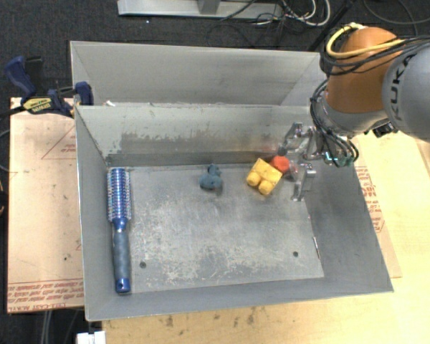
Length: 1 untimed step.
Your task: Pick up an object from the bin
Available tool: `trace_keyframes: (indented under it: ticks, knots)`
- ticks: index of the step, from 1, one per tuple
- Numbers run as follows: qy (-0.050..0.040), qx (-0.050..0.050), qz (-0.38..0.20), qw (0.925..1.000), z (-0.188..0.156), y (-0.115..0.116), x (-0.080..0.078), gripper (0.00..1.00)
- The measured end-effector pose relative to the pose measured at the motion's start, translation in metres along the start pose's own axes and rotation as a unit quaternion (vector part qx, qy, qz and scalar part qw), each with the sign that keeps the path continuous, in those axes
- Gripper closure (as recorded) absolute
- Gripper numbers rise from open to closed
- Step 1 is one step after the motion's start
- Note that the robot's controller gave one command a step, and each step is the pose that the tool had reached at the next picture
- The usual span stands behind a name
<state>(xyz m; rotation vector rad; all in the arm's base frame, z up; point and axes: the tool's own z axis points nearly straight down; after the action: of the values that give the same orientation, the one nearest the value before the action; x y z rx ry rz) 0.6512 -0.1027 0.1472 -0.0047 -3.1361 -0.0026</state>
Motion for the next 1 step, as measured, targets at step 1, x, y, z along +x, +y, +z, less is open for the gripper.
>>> trace_keyframes:
  ticks: [1]
  knots:
    - [-0.0040,-0.001,0.075,0.9972,0.0694,0.0412,-0.0008,0.00]
